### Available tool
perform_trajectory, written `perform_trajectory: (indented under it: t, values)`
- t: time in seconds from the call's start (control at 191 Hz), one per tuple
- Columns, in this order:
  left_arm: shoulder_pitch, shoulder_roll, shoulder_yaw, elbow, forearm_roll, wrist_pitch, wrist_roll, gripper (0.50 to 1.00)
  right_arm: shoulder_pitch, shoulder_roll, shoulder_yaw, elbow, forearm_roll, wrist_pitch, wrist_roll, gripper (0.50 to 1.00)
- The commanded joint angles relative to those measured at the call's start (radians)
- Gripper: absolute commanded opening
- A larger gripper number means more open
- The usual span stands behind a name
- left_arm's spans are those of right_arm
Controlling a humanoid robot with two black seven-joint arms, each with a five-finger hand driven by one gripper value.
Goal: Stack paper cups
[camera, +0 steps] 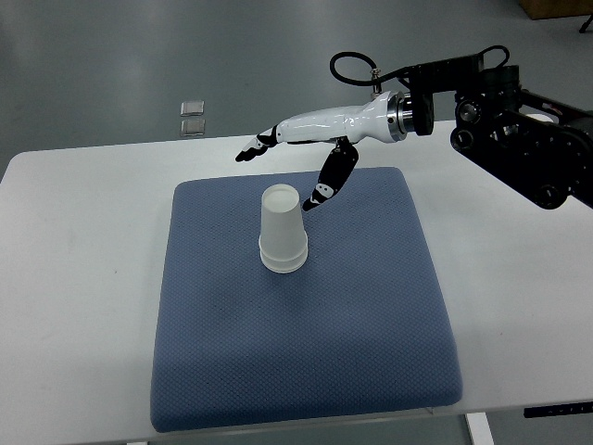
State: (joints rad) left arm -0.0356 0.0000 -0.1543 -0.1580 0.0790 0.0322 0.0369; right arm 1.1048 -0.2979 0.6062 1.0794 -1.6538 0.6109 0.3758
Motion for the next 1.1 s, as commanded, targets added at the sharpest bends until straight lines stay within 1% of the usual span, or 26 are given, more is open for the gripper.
perform_trajectory:
  t: [0.0,0.068,0.115,0.125,0.183,0.193,0.199,0.214,0.219,0.282,0.293,0.34,0.371,0.381,0.418,0.47,0.481,0.58,0.59,0.643,0.653,0.737,0.909,0.961,1.008,1.097]
  values:
    - [0.000,0.000,0.001,0.000,-0.001,0.000,0.000,1.000,-0.002,-0.004,0.006,-0.009,0.009,0.000,-0.001,0.903]
    - [0.000,0.000,-0.001,0.000,0.001,0.000,0.000,1.000,-0.013,-0.007,0.020,-0.024,0.017,0.000,-0.005,0.903]
    - [0.000,0.000,0.001,0.000,0.001,0.000,0.000,1.000,-0.026,-0.006,0.024,-0.045,0.035,0.000,-0.025,0.903]
    - [0.000,0.000,-0.001,0.000,-0.001,0.000,0.000,1.000,-0.028,-0.007,0.026,-0.052,0.045,-0.010,-0.031,0.903]
    - [0.000,0.000,0.001,0.000,-0.001,0.000,0.000,1.000,-0.043,-0.004,0.024,-0.094,0.124,-0.098,-0.070,0.903]
    - [0.000,0.000,0.001,0.000,-0.001,0.000,0.000,1.000,-0.043,-0.004,0.024,-0.095,0.124,-0.099,-0.071,0.903]
    - [0.000,0.000,0.001,0.000,0.001,0.000,0.000,1.000,-0.046,-0.004,0.024,-0.101,0.143,-0.115,-0.078,0.903]
    - [-0.001,0.000,-0.001,0.000,0.001,0.000,0.000,1.000,-0.049,-0.004,0.024,-0.110,0.163,-0.129,-0.084,0.903]
    - [-0.001,0.000,0.001,0.000,0.001,0.000,0.001,1.000,-0.052,-0.003,0.024,-0.116,0.183,-0.146,-0.090,0.903]
    - [0.000,0.000,-0.001,0.000,0.001,0.000,0.000,1.000,-0.068,0.003,0.024,-0.159,0.307,-0.240,-0.127,0.903]
    - [0.000,0.000,-0.001,0.000,0.001,0.000,0.000,1.000,-0.068,0.003,0.024,-0.159,0.307,-0.240,-0.127,0.903]
    - [-0.001,0.000,-0.001,0.000,-0.001,0.000,0.000,1.000,-0.080,0.006,0.024,-0.188,0.402,-0.312,-0.155,0.903]
    - [0.000,0.000,0.001,0.000,0.001,0.000,0.000,1.000,-0.088,0.006,0.024,-0.200,0.459,-0.350,-0.169,0.903]
    - [0.000,0.000,0.001,0.000,0.001,0.000,0.000,1.000,-0.088,0.006,0.024,-0.200,0.459,-0.350,-0.169,0.903]
    - [0.000,0.000,-0.001,0.000,-0.001,0.000,0.000,1.000,-0.100,0.008,0.023,-0.214,0.526,-0.399,-0.184,0.903]
    - [-0.001,0.000,-0.001,0.000,0.001,0.000,0.000,1.000,-0.120,0.008,0.024,-0.230,0.604,-0.457,-0.195,0.903]
    - [-0.001,0.000,-0.001,0.000,0.001,0.000,0.000,1.000,-0.120,0.008,0.024,-0.230,0.605,-0.457,-0.195,0.903]
    - [0.000,0.000,0.001,0.000,-0.001,0.000,0.000,1.000,-0.160,0.040,0.023,-0.265,0.739,-0.585,-0.204,0.903]
    - [0.000,0.000,0.001,0.000,-0.001,0.000,0.000,1.000,-0.160,0.040,0.023,-0.265,0.740,-0.585,-0.204,0.903]
    - [0.000,0.000,0.001,0.000,0.001,0.000,0.000,1.000,-0.184,0.056,0.021,-0.285,0.784,-0.638,-0.204,0.903]
    - [0.000,0.000,0.001,0.000,-0.001,0.000,0.000,1.000,-0.194,0.062,0.021,-0.292,0.798,-0.660,-0.204,0.903]
    - [0.000,0.000,0.001,0.000,-0.001,0.000,0.000,1.000,-0.223,0.088,0.026,-0.325,0.841,-0.730,-0.204,0.903]
    - [0.000,0.000,0.001,0.000,-0.001,0.000,0.000,1.000,-0.246,0.120,0.026,-0.332,0.993,-0.832,-0.204,0.905]
    - [0.000,0.000,0.001,0.000,0.001,0.000,0.000,1.000,-0.252,0.120,0.026,-0.332,1.028,-0.846,-0.204,0.907]
    - [0.000,0.000,0.001,0.000,-0.001,0.000,0.000,1.000,-0.260,0.120,0.026,-0.334,1.057,-0.855,-0.204,0.923]
    - [0.000,0.000,-0.001,0.000,-0.001,0.000,0.000,1.000,-0.263,0.120,0.027,-0.338,1.089,-0.864,-0.202,0.924]
